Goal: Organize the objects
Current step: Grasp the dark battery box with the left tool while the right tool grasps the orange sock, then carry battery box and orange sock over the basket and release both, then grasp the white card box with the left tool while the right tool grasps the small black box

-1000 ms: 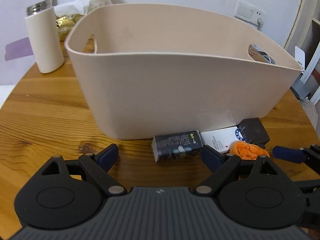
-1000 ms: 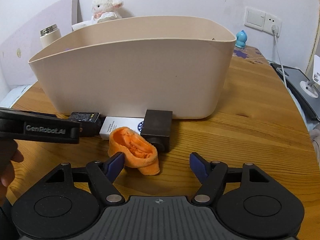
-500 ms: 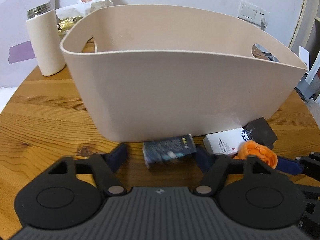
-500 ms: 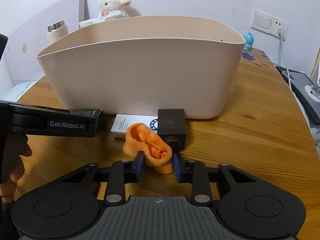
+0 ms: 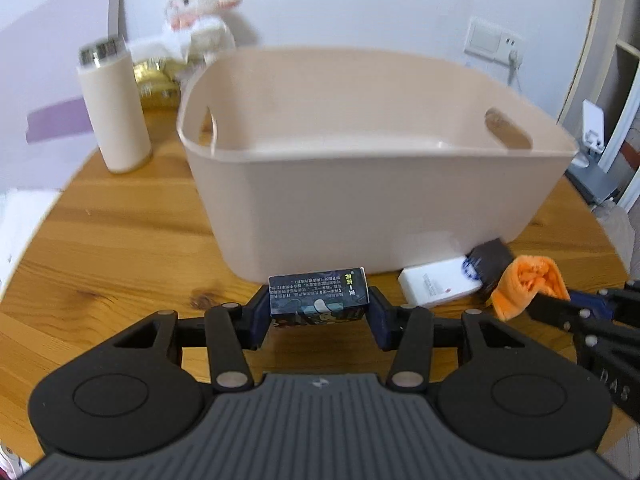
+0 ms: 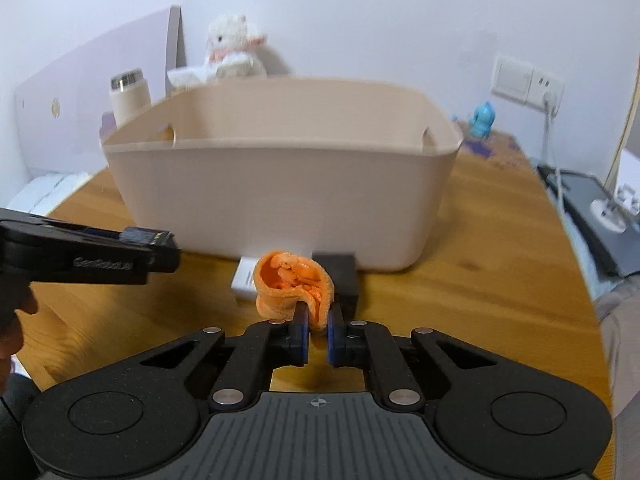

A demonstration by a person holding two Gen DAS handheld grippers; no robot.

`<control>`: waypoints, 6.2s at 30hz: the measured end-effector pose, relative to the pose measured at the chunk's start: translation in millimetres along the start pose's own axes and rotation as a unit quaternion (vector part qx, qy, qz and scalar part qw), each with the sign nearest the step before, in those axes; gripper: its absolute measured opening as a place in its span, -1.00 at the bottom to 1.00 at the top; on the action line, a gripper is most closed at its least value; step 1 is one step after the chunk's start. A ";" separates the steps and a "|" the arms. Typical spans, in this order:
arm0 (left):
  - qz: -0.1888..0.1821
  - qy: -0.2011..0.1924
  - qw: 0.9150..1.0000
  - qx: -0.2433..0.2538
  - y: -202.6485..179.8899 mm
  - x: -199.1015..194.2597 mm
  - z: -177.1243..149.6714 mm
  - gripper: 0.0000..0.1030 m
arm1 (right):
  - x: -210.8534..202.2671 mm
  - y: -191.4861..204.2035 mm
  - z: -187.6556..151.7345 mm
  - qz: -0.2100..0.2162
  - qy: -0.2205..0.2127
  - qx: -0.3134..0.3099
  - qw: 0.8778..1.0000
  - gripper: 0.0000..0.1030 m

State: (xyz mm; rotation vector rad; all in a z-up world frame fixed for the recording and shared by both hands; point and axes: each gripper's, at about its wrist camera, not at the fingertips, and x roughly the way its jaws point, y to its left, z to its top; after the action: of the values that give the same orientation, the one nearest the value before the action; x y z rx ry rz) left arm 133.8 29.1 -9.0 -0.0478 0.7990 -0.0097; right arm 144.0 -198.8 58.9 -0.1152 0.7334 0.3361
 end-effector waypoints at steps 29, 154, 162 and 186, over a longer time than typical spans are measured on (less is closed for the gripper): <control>0.053 -0.127 0.990 0.035 -15.2 -23.1 93.2 0.00 | -15.9 -10.3 109.2 -0.019 -0.143 -0.017 0.989 -0.85; 0.029 0.044 0.999 0.006 -53.2 82.7 13.6 0.86 | 49.1 -63.6 -7.2 -0.029 0.027 -0.018 0.999 0.47; 0.025 0.051 0.998 0.014 -36.9 78.5 14.6 0.85 | 60.6 -47.2 -0.9 -0.008 0.026 -0.016 1.000 0.48; -0.002 0.036 0.999 0.014 -12.2 58.9 9.2 0.17 | 60.5 -29.2 -4.0 -0.022 0.019 0.011 0.999 -0.20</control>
State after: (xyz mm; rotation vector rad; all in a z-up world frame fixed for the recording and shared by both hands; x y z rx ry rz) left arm 181.5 15.7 -44.2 -0.0222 0.8710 -0.0267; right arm 193.3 -211.3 14.8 -0.1168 0.7716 0.2834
